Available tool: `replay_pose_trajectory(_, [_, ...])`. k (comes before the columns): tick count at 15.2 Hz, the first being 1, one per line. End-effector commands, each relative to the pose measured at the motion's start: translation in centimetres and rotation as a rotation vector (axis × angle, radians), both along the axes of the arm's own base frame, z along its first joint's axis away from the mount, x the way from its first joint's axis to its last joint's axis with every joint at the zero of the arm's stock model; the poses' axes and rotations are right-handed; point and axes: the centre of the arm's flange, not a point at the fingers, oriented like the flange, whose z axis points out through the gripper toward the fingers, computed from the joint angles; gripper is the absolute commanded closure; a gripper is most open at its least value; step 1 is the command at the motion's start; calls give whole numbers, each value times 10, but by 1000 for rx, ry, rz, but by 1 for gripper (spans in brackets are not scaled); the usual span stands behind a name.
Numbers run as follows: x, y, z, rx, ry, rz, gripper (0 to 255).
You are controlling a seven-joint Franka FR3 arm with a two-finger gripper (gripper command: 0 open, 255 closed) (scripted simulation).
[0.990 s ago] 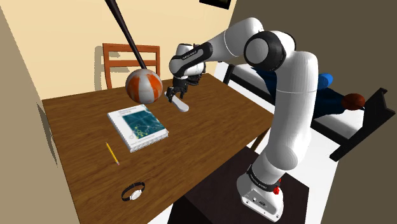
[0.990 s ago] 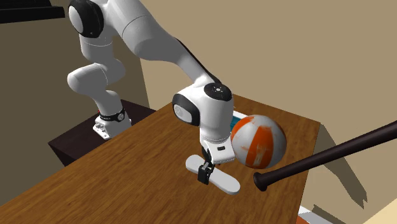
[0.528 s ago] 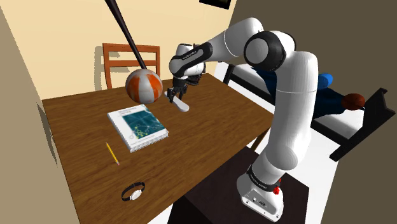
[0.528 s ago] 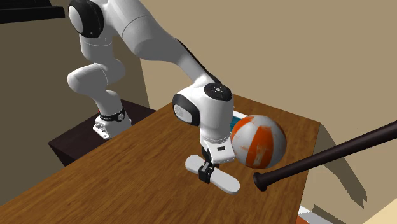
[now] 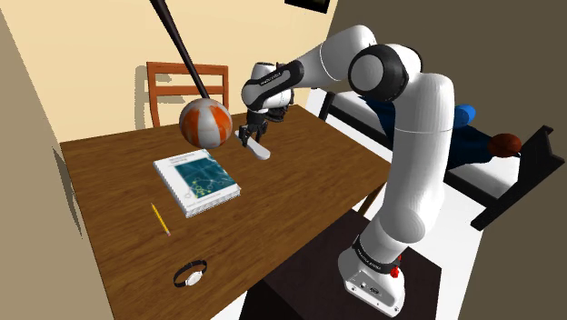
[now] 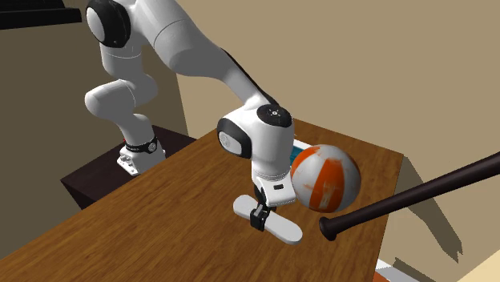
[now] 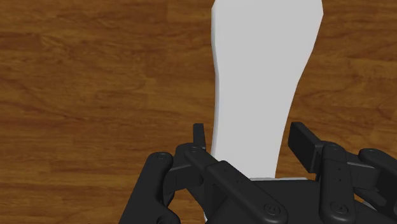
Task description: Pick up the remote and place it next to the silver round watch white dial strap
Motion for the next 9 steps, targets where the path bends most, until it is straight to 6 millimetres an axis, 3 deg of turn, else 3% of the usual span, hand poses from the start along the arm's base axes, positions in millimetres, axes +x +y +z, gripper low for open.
replay_pose_trajectory(1, [0,0,5,0,0,0,255])
replay_pose_trajectory(9, [0,0,47,0,0,0,255])
